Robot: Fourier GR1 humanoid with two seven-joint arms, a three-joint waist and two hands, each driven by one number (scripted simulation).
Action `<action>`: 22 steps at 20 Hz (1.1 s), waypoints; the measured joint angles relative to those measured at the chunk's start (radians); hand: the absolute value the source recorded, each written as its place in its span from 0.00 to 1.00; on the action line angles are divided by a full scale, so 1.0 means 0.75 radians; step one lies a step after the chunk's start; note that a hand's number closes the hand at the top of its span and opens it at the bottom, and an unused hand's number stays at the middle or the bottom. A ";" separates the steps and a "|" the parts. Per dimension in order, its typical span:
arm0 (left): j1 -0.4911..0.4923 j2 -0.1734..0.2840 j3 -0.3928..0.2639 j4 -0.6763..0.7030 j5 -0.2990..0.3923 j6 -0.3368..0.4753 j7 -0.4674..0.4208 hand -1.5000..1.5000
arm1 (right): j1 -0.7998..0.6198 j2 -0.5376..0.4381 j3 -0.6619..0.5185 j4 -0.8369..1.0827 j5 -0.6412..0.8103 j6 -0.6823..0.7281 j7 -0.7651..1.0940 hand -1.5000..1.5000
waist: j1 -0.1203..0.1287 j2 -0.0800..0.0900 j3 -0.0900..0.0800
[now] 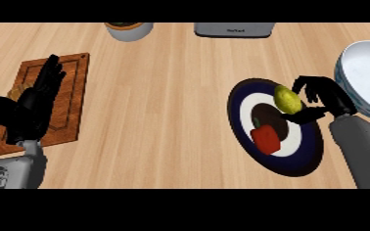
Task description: Pick the pear from the plate and place it in the bowl
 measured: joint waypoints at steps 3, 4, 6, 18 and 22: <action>-0.005 -0.001 -0.005 0.003 -0.001 -0.004 -0.005 0.50 | -0.094 -0.011 0.002 0.048 0.082 -0.023 0.358 1.00 | 0.013 -0.001 -0.001; -0.007 -0.002 -0.008 0.004 -0.004 -0.004 -0.002 0.50 | -0.133 -0.001 0.010 0.049 0.111 -0.033 0.474 1.00 | 0.013 -0.004 -0.001; -0.007 0.002 -0.003 0.004 -0.002 -0.005 0.005 0.50 | -0.213 0.010 0.035 0.033 0.177 -0.046 0.692 1.00 | 0.008 -0.010 0.001; 0.020 -0.015 0.018 0.026 -0.015 0.028 -0.009 0.50 | -0.494 -0.015 0.101 -0.465 0.441 -0.072 1.511 1.00 | -0.054 -0.023 0.008; 0.014 -0.011 0.026 0.016 -0.007 0.016 -0.004 0.50 | -0.445 -0.070 0.051 -0.654 0.430 0.004 1.612 1.00 | -0.046 -0.015 0.010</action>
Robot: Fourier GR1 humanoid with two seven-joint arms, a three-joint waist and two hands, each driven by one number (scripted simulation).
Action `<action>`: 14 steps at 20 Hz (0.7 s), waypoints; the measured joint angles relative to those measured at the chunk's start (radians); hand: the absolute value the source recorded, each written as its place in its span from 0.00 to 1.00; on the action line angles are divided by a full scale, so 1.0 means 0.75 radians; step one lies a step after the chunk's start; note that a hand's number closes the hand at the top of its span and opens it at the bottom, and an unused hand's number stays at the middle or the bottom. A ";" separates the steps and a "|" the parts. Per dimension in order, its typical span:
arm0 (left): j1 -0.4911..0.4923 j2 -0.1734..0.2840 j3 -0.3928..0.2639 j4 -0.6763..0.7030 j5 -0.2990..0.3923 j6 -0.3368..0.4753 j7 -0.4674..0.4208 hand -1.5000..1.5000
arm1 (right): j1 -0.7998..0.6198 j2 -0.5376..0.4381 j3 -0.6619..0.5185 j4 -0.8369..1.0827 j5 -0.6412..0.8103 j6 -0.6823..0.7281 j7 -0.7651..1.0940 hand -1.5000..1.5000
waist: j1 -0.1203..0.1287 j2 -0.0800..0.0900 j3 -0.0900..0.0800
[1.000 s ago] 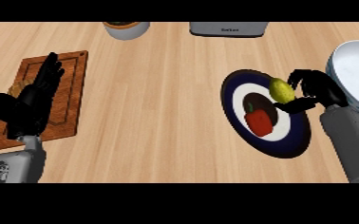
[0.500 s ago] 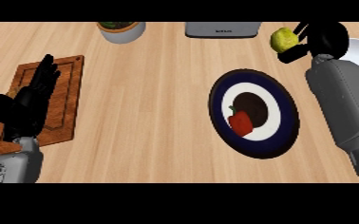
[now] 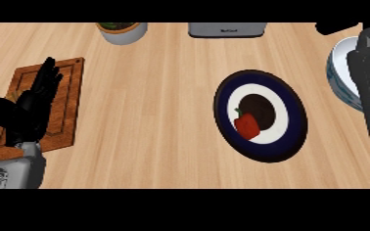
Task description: Pick the pear from the plate and place it in the bowl
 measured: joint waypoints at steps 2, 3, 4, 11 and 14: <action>0.021 0.000 0.002 -0.030 0.007 -0.010 0.006 0.50 | 0.046 -0.030 -0.033 -0.081 -0.017 0.028 0.016 1.00 | 0.005 0.002 0.001; 0.027 0.002 0.004 -0.027 0.011 -0.019 -0.007 0.50 | 0.052 -0.056 -0.066 -0.074 -0.040 0.026 -0.012 1.00 | 0.009 0.005 0.001; 0.029 -0.002 0.003 -0.020 0.004 -0.017 -0.019 0.50 | 0.063 -0.071 -0.094 -0.079 -0.057 0.019 -0.029 1.00 | 0.011 0.006 0.001; 0.038 -0.004 -0.001 -0.056 0.003 -0.034 -0.003 0.50 | 0.158 -0.152 -0.266 0.077 -0.178 -0.110 -0.269 1.00 | 0.025 0.013 0.002; 0.033 -0.004 0.002 -0.069 0.004 -0.038 0.011 0.50 | 0.174 -0.196 -0.336 0.215 -0.227 -0.177 -0.409 1.00 | 0.032 0.016 0.003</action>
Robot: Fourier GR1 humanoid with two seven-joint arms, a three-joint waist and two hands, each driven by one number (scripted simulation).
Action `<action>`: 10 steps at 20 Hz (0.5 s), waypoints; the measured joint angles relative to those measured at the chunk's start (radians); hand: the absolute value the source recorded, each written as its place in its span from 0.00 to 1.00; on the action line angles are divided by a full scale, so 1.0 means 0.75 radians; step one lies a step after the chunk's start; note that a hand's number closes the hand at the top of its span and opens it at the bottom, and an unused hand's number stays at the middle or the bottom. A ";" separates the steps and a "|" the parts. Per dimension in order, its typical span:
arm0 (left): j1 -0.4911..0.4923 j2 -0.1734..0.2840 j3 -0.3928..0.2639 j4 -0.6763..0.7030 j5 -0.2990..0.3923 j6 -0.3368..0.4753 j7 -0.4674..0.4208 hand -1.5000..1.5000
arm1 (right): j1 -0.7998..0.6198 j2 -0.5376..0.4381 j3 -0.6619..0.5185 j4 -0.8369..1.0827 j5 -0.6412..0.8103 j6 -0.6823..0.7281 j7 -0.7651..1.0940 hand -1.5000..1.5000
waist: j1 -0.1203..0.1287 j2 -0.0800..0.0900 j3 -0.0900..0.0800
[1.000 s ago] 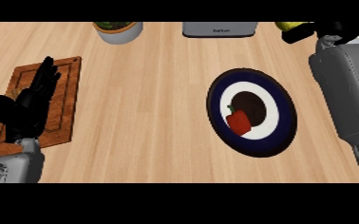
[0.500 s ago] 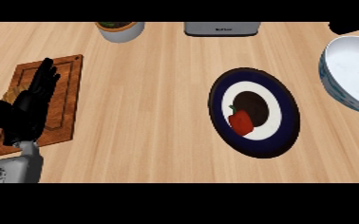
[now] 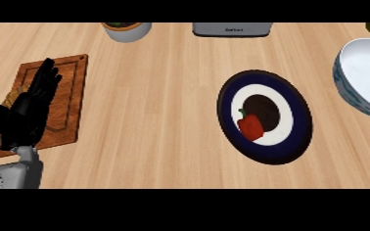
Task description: Pick the pear from the plate and place it in the bowl
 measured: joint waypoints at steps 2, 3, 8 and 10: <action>-0.004 -0.015 -0.012 0.015 -0.019 0.011 -0.020 0.50 | -0.027 -0.026 -0.031 0.128 -0.011 -0.052 -0.085 1.00 | 0.006 0.002 0.000; -0.006 -0.017 -0.013 0.012 -0.019 0.011 -0.014 0.50 | -0.037 -0.034 -0.043 0.183 -0.019 -0.075 -0.124 1.00 | 0.007 0.003 0.000; -0.010 -0.005 0.007 0.021 -0.005 -0.011 -0.030 0.50 | -0.108 -0.098 -0.106 0.480 -0.043 -0.188 -0.323 1.00 | 0.020 0.007 0.001; -0.014 -0.008 0.003 0.015 -0.002 -0.014 -0.026 0.50 | -0.093 -0.136 -0.087 0.572 -0.002 -0.126 -0.270 1.00 | 0.028 0.012 0.000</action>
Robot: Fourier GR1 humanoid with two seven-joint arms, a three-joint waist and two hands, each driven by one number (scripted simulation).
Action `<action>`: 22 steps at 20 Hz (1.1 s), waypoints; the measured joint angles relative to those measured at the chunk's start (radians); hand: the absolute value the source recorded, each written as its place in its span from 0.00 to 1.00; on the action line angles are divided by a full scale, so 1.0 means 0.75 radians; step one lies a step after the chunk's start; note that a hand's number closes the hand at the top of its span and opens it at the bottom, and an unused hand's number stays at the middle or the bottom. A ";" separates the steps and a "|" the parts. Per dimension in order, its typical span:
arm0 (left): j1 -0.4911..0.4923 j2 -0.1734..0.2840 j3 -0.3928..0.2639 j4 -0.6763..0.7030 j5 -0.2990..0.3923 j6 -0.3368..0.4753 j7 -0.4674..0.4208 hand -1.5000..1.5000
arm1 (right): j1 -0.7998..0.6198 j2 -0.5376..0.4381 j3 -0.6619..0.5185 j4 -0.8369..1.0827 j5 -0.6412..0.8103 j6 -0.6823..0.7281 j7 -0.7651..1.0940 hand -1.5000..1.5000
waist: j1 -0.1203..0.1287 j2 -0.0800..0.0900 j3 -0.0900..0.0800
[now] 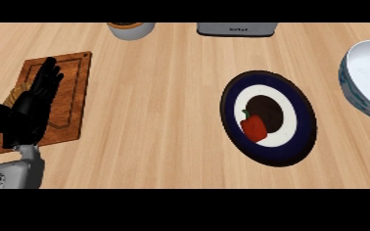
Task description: Pick the pear from the plate and place it in the bowl
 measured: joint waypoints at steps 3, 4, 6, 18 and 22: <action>-0.014 -0.011 -0.012 0.007 -0.012 0.009 0.004 0.50 | 0.001 -0.038 -0.038 0.131 -0.022 0.061 0.012 0.00 | 0.001 0.003 0.001; -0.002 -0.007 -0.008 0.001 -0.007 0.002 0.001 0.50 | 0.006 -0.050 -0.056 0.172 -0.037 0.070 -0.010 0.00 | 0.004 0.003 0.002; -0.015 -0.016 -0.015 0.004 -0.014 0.010 0.010 0.50 | 0.010 -0.071 -0.077 0.243 -0.058 0.100 -0.068 0.00 | 0.003 0.003 0.002; -0.016 -0.020 0.002 0.039 -0.022 0.025 -0.010 0.50 | 0.009 -0.101 -0.505 0.266 -0.517 0.088 -0.511 0.00 | -0.030 -0.008 0.006; 0.024 -0.030 -0.010 -0.002 -0.033 0.029 -0.008 0.50 | 0.092 -0.150 -0.662 0.264 -0.686 0.154 -0.626 0.00 | -0.037 -0.012 0.003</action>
